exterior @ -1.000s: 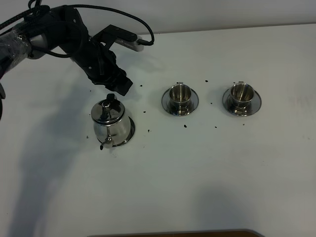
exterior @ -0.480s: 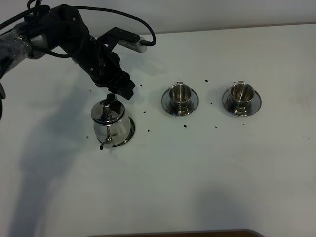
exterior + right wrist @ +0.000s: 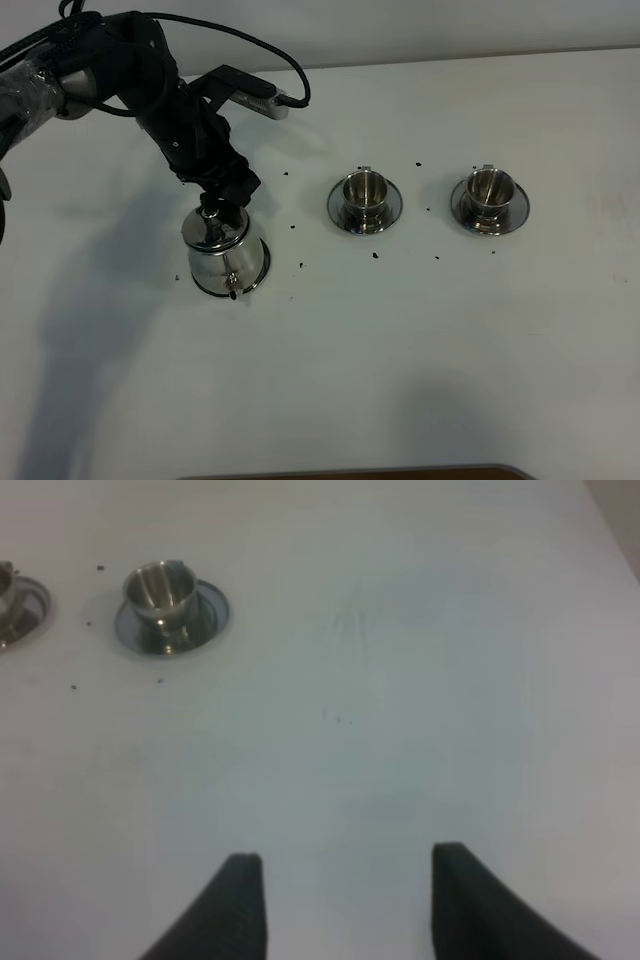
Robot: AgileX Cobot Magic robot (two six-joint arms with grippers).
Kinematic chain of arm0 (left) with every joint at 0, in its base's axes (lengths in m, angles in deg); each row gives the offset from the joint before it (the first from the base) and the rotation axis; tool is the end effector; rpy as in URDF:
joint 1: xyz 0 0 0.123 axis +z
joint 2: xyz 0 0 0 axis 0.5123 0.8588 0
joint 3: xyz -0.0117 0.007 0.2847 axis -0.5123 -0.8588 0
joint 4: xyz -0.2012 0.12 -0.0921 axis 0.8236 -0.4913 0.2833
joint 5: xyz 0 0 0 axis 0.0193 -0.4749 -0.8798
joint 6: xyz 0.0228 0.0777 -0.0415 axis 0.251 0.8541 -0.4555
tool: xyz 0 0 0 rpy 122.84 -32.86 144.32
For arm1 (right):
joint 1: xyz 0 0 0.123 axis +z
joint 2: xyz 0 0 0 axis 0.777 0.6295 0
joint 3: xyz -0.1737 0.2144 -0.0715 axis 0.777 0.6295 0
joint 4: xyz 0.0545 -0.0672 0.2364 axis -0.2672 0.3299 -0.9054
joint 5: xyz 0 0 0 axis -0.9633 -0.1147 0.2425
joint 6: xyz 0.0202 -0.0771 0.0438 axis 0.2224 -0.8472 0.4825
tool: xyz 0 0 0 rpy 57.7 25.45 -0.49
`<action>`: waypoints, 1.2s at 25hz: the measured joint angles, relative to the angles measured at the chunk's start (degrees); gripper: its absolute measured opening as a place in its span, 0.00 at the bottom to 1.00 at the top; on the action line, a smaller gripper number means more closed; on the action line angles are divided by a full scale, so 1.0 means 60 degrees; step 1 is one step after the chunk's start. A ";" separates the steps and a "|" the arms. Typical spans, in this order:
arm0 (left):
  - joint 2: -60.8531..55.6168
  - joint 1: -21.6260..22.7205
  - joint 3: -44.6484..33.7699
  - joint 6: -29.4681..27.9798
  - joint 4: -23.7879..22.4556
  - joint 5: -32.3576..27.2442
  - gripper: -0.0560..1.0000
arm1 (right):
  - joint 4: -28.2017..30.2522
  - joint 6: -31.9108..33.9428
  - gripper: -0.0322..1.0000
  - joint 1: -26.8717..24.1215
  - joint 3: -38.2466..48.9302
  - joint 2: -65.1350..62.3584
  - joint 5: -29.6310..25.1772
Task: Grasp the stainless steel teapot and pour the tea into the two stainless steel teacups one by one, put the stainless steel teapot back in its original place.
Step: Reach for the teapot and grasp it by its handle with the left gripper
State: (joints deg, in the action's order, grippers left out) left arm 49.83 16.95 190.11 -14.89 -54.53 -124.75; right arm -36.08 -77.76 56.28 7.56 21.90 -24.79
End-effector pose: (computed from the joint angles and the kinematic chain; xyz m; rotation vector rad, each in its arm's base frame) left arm 0.4500 -0.1271 0.1507 0.9768 2.7301 -0.2178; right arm -0.0113 0.0008 0.2794 -0.1168 2.0654 0.0714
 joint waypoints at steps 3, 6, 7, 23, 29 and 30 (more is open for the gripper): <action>0.0000 0.0000 0.0000 -0.0352 -0.0415 -0.0021 0.49 | 0.0000 0.0000 0.40 0.0000 0.0000 0.0000 0.0000; 0.0000 0.0000 0.0000 -0.0698 -0.0783 -0.0070 0.49 | 0.0000 0.0000 0.40 0.0000 0.0000 0.0000 0.0000; 0.0000 0.0000 0.0000 -0.0809 -0.0856 -0.0091 0.49 | 0.0000 0.0000 0.40 0.0000 0.0000 0.0000 0.0000; 0.0000 0.0000 0.0000 -0.3038 -0.2103 -0.1273 0.49 | 0.0000 0.0000 0.40 0.0000 0.0000 0.0000 0.0000; 0.0000 0.0000 0.0000 -0.3984 -0.2677 -0.1907 0.49 | 0.0000 0.0000 0.40 0.0000 0.0000 0.0000 0.0000; 0.0000 0.0000 0.0000 -0.4129 -0.2766 -0.1999 0.49 | 0.0000 0.0000 0.40 0.0000 0.0000 0.0000 0.0000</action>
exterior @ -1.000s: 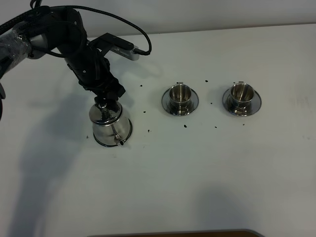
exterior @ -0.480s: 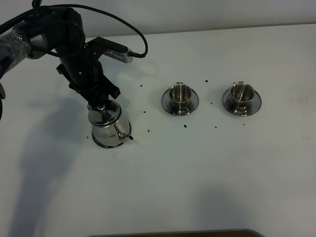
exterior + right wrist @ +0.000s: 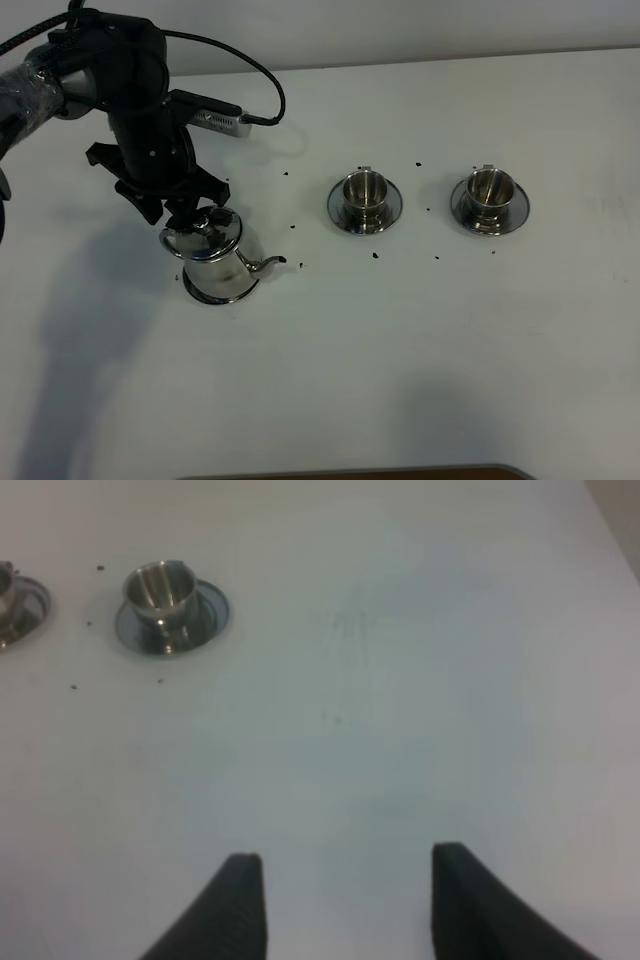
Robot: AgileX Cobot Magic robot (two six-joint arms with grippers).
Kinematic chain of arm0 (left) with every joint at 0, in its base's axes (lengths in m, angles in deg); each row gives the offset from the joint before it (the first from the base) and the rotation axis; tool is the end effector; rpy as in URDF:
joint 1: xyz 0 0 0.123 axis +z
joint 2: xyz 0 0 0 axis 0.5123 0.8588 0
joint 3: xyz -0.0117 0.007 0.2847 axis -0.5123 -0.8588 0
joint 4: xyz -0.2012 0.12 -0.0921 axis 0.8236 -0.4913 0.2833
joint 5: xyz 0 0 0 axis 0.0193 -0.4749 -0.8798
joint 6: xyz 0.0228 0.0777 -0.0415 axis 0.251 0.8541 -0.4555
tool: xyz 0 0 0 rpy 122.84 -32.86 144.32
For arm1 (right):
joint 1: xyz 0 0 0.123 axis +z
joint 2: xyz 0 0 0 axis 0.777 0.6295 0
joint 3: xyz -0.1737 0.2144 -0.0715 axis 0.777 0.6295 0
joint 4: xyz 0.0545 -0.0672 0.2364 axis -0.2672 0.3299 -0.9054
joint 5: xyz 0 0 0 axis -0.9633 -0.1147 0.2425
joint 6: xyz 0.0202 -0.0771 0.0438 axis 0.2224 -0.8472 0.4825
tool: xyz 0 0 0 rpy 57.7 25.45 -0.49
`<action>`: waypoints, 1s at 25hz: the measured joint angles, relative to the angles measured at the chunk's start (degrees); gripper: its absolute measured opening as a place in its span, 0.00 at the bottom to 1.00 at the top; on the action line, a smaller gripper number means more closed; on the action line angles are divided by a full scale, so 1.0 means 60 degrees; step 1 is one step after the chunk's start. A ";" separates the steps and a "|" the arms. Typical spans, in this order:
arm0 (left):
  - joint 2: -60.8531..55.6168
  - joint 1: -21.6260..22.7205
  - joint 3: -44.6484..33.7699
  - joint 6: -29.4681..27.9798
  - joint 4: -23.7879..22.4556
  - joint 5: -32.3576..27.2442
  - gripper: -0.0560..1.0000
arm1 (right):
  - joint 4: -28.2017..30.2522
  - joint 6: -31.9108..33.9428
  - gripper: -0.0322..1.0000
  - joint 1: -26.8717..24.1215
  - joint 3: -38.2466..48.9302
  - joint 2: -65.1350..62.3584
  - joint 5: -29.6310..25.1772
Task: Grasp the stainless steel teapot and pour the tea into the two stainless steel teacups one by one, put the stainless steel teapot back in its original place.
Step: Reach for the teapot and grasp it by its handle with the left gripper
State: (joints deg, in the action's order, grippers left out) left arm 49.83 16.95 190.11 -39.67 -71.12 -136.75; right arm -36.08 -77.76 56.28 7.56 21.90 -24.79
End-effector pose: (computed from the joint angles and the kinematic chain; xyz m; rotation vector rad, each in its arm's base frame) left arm 0.4364 -0.1009 0.1475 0.6069 3.0757 0.1148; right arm -0.0113 0.0008 0.2794 -0.1168 2.0654 0.0714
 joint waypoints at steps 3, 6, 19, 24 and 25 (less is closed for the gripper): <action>0.0000 0.0000 0.0000 -0.0311 -0.0223 -0.0291 0.49 | 0.0000 0.0000 0.40 0.0000 0.0000 0.0000 0.0000; 0.0000 0.0000 0.0000 -0.0626 -0.0477 -0.0291 0.49 | 0.0000 0.0000 0.40 0.0000 0.0000 0.0000 0.0000; -0.0079 0.0000 0.0000 -0.0819 -0.0535 -0.0291 0.49 | 0.0000 0.0009 0.40 0.0000 0.0000 0.0000 0.0000; -0.0969 0.0000 0.0000 0.0808 -0.0291 -0.0291 0.49 | 0.0000 0.0009 0.40 0.0000 0.0000 0.0000 0.0000; -0.1229 0.0000 0.0000 0.1401 -0.0202 -0.0291 0.49 | 0.0000 0.0009 0.40 0.0000 0.0000 0.0000 0.0000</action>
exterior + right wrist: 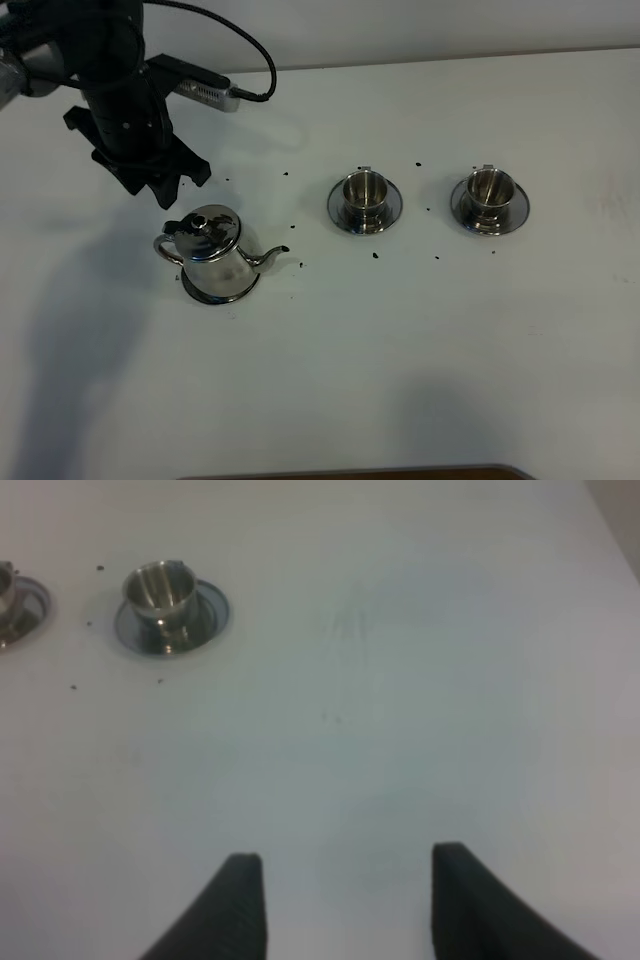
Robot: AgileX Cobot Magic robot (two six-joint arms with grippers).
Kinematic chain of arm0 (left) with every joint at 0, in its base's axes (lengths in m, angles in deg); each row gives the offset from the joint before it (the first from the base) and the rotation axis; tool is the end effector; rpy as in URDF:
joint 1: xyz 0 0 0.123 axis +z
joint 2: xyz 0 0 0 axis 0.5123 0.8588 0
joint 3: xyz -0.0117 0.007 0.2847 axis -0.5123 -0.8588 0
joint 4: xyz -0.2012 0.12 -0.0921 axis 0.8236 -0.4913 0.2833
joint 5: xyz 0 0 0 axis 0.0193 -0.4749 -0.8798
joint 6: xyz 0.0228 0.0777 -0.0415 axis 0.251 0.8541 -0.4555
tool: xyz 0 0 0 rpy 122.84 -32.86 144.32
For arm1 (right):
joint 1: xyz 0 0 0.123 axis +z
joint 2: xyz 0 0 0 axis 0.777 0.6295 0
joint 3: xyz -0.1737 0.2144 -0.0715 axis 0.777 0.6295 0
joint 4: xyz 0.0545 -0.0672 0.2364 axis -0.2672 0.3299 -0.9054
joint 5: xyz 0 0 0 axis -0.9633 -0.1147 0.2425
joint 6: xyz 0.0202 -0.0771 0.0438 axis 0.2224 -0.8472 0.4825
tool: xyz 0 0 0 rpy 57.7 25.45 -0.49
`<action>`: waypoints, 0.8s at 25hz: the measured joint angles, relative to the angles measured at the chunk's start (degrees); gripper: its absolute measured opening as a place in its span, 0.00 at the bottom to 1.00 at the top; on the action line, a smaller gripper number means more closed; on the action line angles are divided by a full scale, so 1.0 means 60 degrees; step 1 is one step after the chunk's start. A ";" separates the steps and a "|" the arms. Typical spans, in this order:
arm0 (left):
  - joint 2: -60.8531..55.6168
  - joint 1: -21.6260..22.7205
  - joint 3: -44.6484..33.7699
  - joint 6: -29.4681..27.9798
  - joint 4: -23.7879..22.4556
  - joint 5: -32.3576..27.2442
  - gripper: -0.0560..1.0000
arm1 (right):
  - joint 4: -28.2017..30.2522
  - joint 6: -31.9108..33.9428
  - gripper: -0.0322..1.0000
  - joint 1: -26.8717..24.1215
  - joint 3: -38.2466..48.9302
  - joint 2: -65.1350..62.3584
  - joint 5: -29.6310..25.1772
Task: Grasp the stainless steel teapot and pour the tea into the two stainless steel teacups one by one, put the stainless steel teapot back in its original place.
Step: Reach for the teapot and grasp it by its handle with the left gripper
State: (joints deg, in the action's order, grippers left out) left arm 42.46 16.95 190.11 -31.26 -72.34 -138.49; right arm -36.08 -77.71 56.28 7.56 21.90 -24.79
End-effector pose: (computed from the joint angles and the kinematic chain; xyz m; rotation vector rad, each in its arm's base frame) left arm 0.4276 -0.0968 0.2045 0.8072 2.9319 0.1474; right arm -0.0113 0.0008 0.2794 -0.1159 2.0655 0.0719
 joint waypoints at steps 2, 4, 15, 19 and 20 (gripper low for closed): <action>-0.0430 0.0000 0.0023 0.1227 0.0128 0.0000 0.49 | 0.0000 0.0000 0.40 0.0000 0.0000 0.0000 0.0000; -0.0855 0.0000 0.0035 0.2605 0.0371 0.0000 0.49 | 0.0000 0.0000 0.40 0.0000 0.0000 0.0000 0.0000; -0.1392 0.0004 -0.0385 0.6601 0.2035 -0.0007 0.50 | 0.0000 0.0000 0.40 0.0000 0.0000 0.0000 0.0000; -0.1783 0.0004 -0.0910 0.6767 0.2026 -0.0007 0.55 | 0.0000 0.0000 0.40 0.0000 0.0000 0.0000 0.0000; -0.1936 0.0004 -0.1065 0.6788 0.2004 -0.0007 0.56 | 0.0000 0.0000 0.40 0.0000 0.0000 0.0000 0.0000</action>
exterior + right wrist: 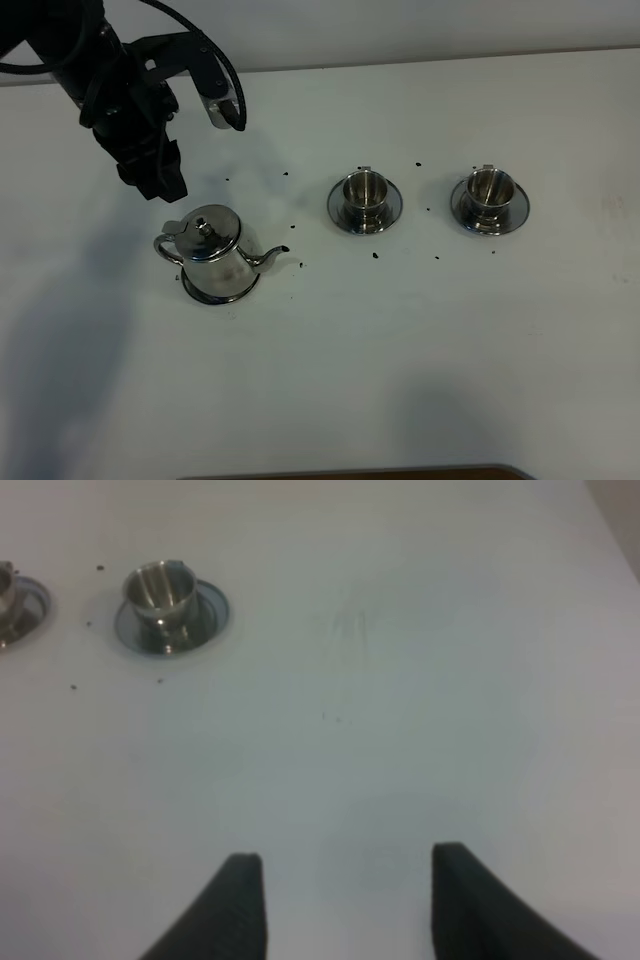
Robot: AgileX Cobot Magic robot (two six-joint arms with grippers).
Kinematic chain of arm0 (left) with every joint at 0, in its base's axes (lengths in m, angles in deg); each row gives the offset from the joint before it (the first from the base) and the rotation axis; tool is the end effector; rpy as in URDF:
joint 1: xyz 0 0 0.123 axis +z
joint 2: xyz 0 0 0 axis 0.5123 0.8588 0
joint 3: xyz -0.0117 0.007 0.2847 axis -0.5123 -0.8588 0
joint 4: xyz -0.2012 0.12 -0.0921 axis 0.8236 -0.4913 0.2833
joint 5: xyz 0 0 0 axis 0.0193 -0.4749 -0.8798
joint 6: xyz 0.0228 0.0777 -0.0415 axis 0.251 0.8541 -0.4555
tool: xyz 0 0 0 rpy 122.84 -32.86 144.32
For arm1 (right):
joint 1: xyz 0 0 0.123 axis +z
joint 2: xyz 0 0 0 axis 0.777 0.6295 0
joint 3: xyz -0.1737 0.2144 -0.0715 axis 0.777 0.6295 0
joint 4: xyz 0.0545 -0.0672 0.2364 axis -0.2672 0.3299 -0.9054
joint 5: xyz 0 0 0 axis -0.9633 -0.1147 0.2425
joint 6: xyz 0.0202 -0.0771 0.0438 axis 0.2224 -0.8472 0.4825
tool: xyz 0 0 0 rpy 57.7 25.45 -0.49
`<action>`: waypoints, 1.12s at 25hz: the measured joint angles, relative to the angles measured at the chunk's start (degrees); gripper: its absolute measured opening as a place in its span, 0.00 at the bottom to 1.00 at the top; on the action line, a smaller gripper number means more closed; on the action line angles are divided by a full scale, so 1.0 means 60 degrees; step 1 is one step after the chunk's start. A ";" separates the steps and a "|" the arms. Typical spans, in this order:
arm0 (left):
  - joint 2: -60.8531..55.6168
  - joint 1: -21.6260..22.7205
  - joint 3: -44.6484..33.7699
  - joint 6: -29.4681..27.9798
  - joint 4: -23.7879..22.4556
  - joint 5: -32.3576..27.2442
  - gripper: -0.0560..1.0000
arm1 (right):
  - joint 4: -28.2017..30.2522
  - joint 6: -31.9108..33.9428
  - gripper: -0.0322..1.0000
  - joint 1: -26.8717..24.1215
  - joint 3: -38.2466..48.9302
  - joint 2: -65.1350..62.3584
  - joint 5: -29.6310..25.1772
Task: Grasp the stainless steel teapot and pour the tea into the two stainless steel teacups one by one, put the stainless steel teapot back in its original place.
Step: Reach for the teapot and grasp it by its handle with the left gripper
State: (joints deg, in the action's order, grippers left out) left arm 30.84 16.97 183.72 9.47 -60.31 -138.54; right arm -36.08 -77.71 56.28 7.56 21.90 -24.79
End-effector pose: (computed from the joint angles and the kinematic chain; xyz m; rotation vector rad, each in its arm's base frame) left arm 0.3880 -0.1052 0.2607 1.6352 2.4287 -0.0447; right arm -0.0113 0.0008 0.2794 -0.1159 2.0655 0.0719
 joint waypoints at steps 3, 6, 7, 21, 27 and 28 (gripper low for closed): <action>-0.0528 0.0000 -0.0472 0.0010 -0.0231 0.0000 0.61 | 0.0000 0.0000 0.40 0.0000 0.0000 0.0000 0.0000; -0.0738 0.0000 -0.0933 0.0018 -0.0551 0.0000 0.62 | 0.0000 0.0000 0.40 0.0000 0.0000 0.0000 0.0000; -0.0741 0.0000 -0.1052 0.0018 -0.0655 0.0000 0.62 | 0.0000 0.0000 0.40 0.0000 0.0000 0.0000 0.0000; -0.0696 0.0000 -0.1782 0.0228 -0.1223 0.0000 0.61 | 0.0000 0.0000 0.40 0.0000 0.0000 0.0000 0.0000; -0.0240 0.0000 -0.1782 0.0235 -0.1363 0.0000 0.61 | 0.0000 0.0000 0.40 0.0000 0.0000 0.0000 0.0000; -0.0198 0.0000 -0.1782 0.0235 -0.1363 0.0000 0.61 | 0.0000 0.0000 0.40 0.0000 0.0000 0.0000 0.0000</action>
State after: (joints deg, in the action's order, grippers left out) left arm 29.65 16.97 173.03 10.88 -68.49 -138.54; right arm -36.08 -77.71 56.28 7.56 21.90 -24.79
